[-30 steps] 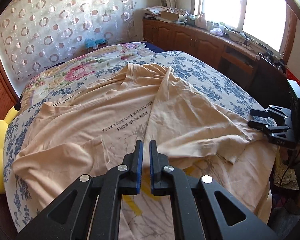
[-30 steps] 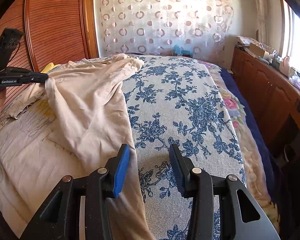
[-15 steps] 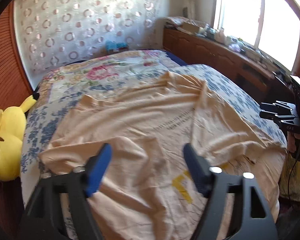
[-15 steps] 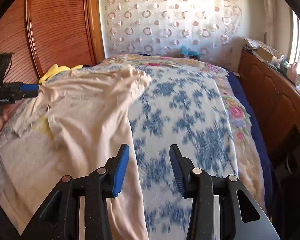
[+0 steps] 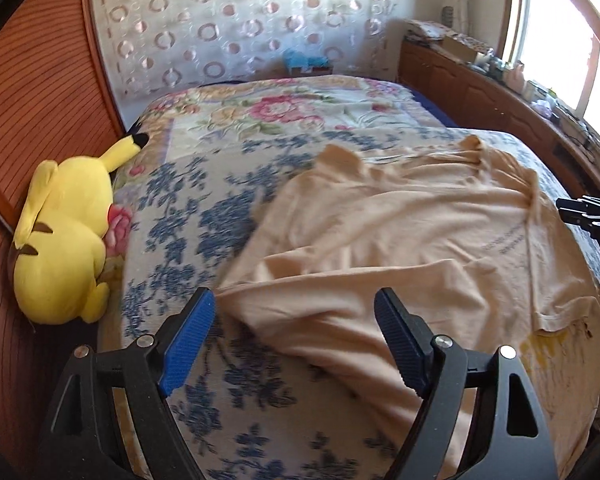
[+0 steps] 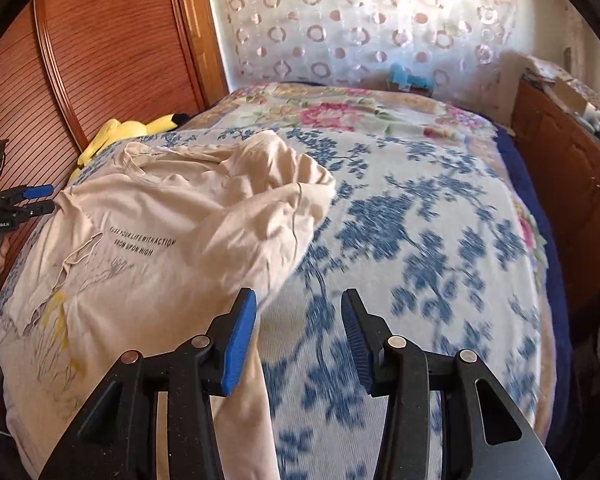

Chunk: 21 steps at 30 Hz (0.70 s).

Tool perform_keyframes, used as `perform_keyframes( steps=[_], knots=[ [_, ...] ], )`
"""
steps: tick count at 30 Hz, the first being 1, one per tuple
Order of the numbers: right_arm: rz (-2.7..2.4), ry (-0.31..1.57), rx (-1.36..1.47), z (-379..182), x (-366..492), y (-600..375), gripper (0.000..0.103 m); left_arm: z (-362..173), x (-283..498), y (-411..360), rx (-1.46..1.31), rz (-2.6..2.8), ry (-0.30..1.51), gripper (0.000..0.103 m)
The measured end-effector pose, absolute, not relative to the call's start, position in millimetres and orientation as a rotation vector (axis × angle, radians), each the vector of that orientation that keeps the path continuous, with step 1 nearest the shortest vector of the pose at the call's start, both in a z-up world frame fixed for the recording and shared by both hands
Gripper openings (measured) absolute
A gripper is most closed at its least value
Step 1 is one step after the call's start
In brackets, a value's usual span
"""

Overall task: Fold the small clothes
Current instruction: 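Move both open tools to the hem of the beige T-shirt, then close the left tool on the hem while the right tool grips it too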

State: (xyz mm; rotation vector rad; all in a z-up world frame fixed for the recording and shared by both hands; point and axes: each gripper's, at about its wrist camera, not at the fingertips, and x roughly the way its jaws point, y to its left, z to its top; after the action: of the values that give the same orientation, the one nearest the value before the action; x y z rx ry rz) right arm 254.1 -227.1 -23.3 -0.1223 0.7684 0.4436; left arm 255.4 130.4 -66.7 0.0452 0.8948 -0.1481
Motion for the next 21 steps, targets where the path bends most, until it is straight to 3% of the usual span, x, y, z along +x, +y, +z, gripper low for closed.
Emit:
perform_keyframes(
  steps=[9, 21],
  knots=[
    [0.447, 0.786, -0.146, -27.7, 303.2, -206.1, 0.046, -91.3, 277.5, 147.0, 0.018, -0.153, 0.951, 0.082],
    [0.430, 0.736, -0.215, -37.7, 311.2, -184.8, 0.050, -92.5, 275.9, 141.2, 0.039, -0.144, 0.892, 0.084]
  ],
)
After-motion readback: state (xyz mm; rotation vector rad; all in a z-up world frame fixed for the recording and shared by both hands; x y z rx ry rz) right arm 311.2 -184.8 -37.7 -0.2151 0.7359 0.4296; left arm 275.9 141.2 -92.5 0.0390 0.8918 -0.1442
